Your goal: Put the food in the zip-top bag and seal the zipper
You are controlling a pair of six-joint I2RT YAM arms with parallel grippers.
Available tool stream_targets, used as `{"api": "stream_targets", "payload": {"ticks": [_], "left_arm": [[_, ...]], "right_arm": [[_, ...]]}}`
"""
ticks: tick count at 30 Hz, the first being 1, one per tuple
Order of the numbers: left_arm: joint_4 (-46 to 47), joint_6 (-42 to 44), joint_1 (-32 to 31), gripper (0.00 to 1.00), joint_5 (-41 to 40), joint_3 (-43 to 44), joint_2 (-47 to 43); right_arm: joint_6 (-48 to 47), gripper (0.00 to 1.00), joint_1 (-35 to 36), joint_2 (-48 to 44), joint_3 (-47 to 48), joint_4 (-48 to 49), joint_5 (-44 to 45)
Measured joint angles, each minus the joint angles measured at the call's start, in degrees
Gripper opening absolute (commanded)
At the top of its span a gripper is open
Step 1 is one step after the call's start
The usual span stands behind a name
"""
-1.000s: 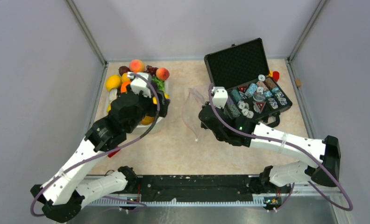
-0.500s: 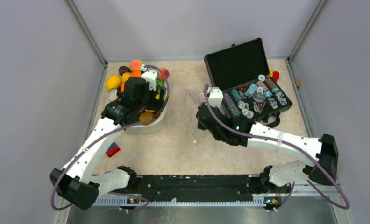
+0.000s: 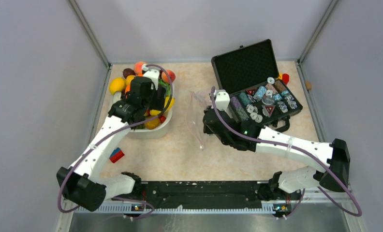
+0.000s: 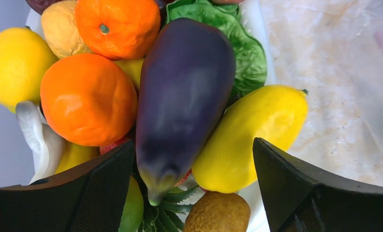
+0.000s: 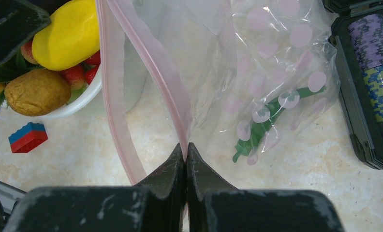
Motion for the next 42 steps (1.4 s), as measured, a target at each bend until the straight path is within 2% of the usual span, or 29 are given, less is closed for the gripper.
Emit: {"api": "stream_targets", "payload": {"ticks": [14, 17, 22, 24, 26, 31, 35, 38, 42], "left_arm": [[-0.37, 0.2, 1.9, 0.87, -2.1, 1.77, 4.87], [-0.42, 0.15, 2.34, 0.8, -2.29, 1.84, 5.01], [-0.9, -0.09, 3.02, 0.62, -1.66, 2.36, 6.01], [-1.22, -0.22, 3.04, 0.63, -1.03, 2.4, 6.45], [-1.75, -0.28, 3.08, 0.68, -0.72, 2.75, 6.84], [-3.91, -0.5, 3.34, 0.7, -0.55, 3.39, 7.8], [-4.61, -0.63, 3.54, 0.43, -0.52, 3.41, 8.09], [-4.79, -0.66, 3.52, 0.33, -0.46, 3.41, 8.07], [-4.79, -0.61, 3.54, 0.3, 0.28, 3.41, 7.34]], "right_arm": [[-0.48, 0.0, 0.0, 0.0, 0.0, 0.07, -0.46], [-0.87, 0.0, 0.0, 0.0, 0.0, 0.09, -0.46], [-1.14, 0.0, 0.0, 0.0, 0.0, 0.31, -0.5], [-1.31, 0.0, 0.0, 0.0, 0.0, 0.37, -0.5], [-1.36, 0.0, 0.0, 0.0, 0.0, 0.46, -0.55], [-1.4, 0.0, 0.0, 0.0, 0.0, 0.48, -0.66], [-1.38, 0.0, 0.0, 0.0, 0.0, 0.5, -0.7], [-1.36, 0.0, 0.0, 0.0, 0.0, 0.5, -0.7], [-1.31, 0.0, 0.0, 0.0, 0.0, 0.5, -0.66]]}}
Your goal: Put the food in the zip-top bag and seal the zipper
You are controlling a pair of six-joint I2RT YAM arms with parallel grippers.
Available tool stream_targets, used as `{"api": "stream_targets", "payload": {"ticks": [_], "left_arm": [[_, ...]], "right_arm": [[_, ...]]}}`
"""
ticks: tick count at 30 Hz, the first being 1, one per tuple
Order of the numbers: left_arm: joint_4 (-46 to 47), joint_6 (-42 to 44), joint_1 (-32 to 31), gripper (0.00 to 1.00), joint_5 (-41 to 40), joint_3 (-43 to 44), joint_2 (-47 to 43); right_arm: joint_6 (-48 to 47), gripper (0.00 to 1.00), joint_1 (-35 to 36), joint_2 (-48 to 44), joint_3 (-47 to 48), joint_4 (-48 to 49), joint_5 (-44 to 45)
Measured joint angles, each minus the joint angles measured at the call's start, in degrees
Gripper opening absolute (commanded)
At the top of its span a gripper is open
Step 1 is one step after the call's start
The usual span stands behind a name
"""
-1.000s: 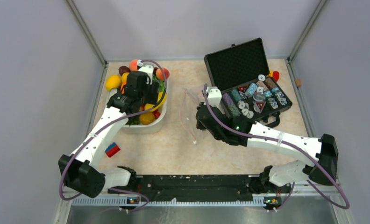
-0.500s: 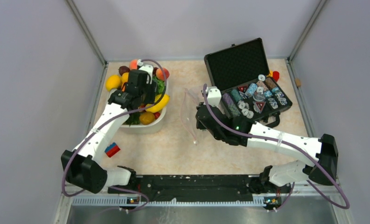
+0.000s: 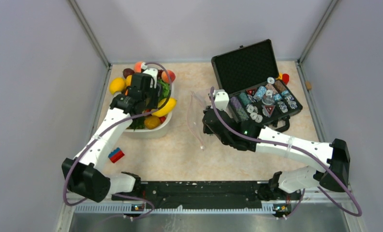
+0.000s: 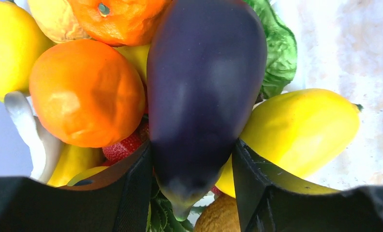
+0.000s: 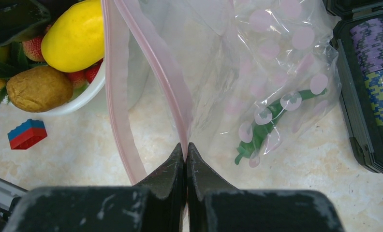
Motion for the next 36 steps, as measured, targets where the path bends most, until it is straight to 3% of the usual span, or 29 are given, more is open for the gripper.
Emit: {"api": "stream_targets", "payload": {"ticks": [11, 19, 26, 36], "left_arm": [[0.44, -0.35, 0.07, 0.27, 3.26, 0.68, -11.98], [-1.86, -3.87, 0.13, 0.25, 29.88, 0.44, -21.38], [-5.14, -7.93, 0.02, 0.25, 45.57, -5.25, -25.68], [-6.49, -10.16, -1.53, 0.25, 51.67, -8.68, -23.93]], "right_arm": [[0.04, 0.0, 0.0, 0.0, -0.02, 0.85, 0.0], [0.11, 0.0, 0.0, 0.76, -0.02, 1.46, 0.09], [0.61, 0.0, 0.0, 1.51, -0.02, 2.23, 0.42], [0.94, 0.0, 0.0, 1.6, -0.02, 3.28, 0.63]]}}
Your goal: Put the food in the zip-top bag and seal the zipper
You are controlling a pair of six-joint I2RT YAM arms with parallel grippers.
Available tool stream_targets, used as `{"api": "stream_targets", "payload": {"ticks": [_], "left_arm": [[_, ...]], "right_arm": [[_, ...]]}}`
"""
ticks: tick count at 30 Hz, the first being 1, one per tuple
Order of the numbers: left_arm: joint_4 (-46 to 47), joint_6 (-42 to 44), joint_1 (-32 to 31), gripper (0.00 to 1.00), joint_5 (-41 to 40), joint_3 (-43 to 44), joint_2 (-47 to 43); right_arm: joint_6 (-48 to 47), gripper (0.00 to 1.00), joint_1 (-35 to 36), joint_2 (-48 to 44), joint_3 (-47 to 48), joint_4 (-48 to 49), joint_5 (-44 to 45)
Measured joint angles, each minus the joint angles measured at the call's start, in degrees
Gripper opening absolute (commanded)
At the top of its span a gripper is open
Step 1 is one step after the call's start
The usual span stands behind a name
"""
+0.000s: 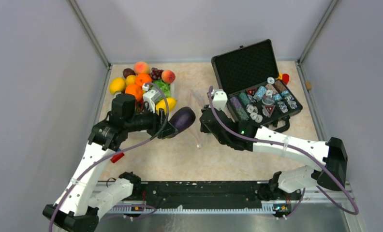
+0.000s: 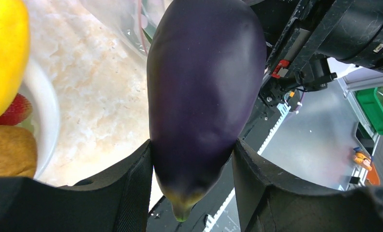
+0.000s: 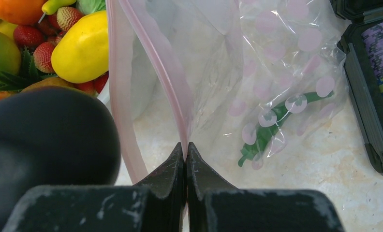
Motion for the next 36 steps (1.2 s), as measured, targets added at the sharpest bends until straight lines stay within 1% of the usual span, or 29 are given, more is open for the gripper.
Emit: {"api": "stream_targets", "payload": {"ticks": [4, 7, 9, 14, 18, 22, 27, 29, 31, 32, 35, 36], "left_arm": [[0.33, -1.29, -2.54, 0.25, -1.22, -0.02, 1.49], [1.03, -2.36, -5.07, 0.24, -4.13, 0.0, 3.06], [1.36, -3.13, -7.41, 0.22, -7.74, 0.0, 4.7], [1.33, -5.55, -12.41, 0.23, -18.29, 0.44, 8.68], [1.25, -7.41, -14.29, 0.24, -24.59, 1.18, 10.97], [1.36, -8.7, -15.69, 0.27, -28.94, 3.61, 13.94], [1.36, -9.03, -16.83, 0.38, -31.21, 6.91, 18.05], [1.31, -9.03, -17.49, 0.4, -31.87, 8.52, 20.33], [1.05, -9.03, -18.23, 0.48, -32.96, 10.01, 22.58], [0.7, -9.05, -18.43, 0.5, -33.29, 10.62, 23.45], [0.11, -9.09, -18.75, 0.67, -34.21, 12.46, 25.57], [-0.04, -9.09, -18.75, 0.71, -34.4, 12.87, 25.81]], "right_arm": [[-0.02, 0.0, 0.0, 0.28, 0.0, 0.13, -0.02], [-0.04, 0.0, 0.0, 0.52, 0.0, 0.15, -0.24], [-0.07, 0.0, 0.0, 0.63, 0.0, 0.17, -0.35], [-0.96, 0.0, -0.11, 0.76, 0.0, -0.02, -0.33], [-1.6, 0.0, 0.33, 1.2, 0.17, 0.09, -0.33], [-2.27, 0.0, 1.7, 2.45, 0.59, 0.04, 0.39], [-3.15, 0.0, 3.19, 2.84, 0.74, 0.17, 1.31], [-3.34, 0.0, 3.43, 2.84, 0.74, 0.42, 1.7], [-3.5, 0.0, 3.48, 2.73, 0.7, 0.9, 1.97], [-3.5, 0.0, 3.48, 2.62, 0.68, 1.33, 2.1], [-3.37, 0.0, 3.48, 1.6, -0.13, 2.69, 2.36], [-3.08, 0.0, 3.48, 1.2, -0.33, 2.89, 2.62]]}}
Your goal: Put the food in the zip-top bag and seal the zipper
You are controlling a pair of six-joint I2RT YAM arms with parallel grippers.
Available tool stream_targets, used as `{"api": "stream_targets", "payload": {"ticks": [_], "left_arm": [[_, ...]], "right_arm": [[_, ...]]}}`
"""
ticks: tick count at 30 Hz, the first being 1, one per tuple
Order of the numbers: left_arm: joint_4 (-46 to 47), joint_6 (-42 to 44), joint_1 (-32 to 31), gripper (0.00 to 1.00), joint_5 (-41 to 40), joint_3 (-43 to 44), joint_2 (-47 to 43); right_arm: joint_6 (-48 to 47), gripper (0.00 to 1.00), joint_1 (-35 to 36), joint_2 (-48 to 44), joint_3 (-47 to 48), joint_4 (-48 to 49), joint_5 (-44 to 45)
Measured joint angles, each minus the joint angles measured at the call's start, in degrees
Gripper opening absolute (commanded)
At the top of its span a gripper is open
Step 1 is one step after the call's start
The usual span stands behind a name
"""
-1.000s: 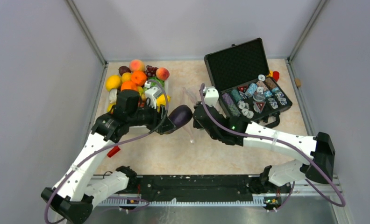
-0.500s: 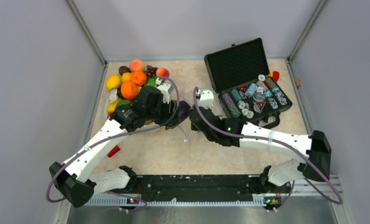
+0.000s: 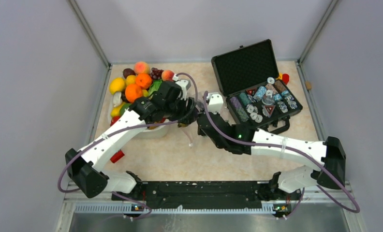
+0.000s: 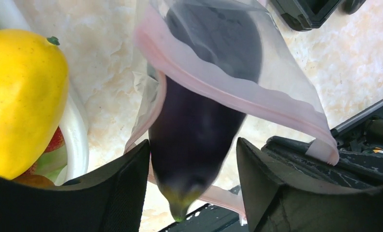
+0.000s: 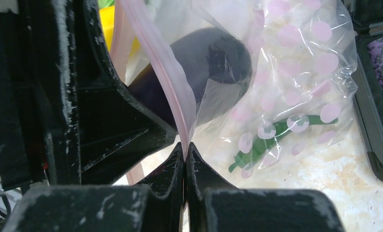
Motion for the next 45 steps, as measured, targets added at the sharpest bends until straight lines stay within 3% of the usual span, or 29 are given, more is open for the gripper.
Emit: {"api": "stream_targets", "payload": {"ticks": [2, 4, 5, 15, 22, 28, 38, 45], "left_arm": [[0.02, 0.09, 0.0, 0.79, -0.11, 0.39, -0.22], [0.35, 0.2, 0.0, 0.97, -0.04, 0.5, -1.18], [0.46, 0.44, 0.0, 0.99, 0.02, 0.5, -1.84], [4.33, 2.32, 0.0, 0.99, 0.57, 0.5, -18.12], [5.35, 4.59, -0.02, 0.99, -14.38, -0.42, -28.89], [4.26, 6.36, 1.75, 0.99, -23.34, -3.32, -28.72], [4.11, 8.55, 11.47, 0.99, -15.08, -5.35, -23.85], [5.46, 12.7, 13.92, 0.99, -4.09, -5.86, -18.56]], "right_arm": [[0.61, 0.0, -0.02, -0.68, -0.42, 0.24, 0.26], [1.62, 0.0, -0.55, -1.6, -1.33, 0.87, -0.11], [2.08, 0.0, -0.92, -2.19, -2.08, 1.25, -0.74], [3.96, 0.0, -10.19, -8.61, -7.39, 4.96, -11.87], [-1.55, 0.0, -10.19, -19.65, -5.7, 6.75, -15.34], [-4.63, 0.0, -10.19, -26.14, -0.57, 3.5, -9.75], [-7.98, 0.0, -10.19, -27.93, 8.81, -14.86, -1.46], [-8.13, 0.0, -10.19, -20.33, 7.26, -14.53, -3.96]]}}
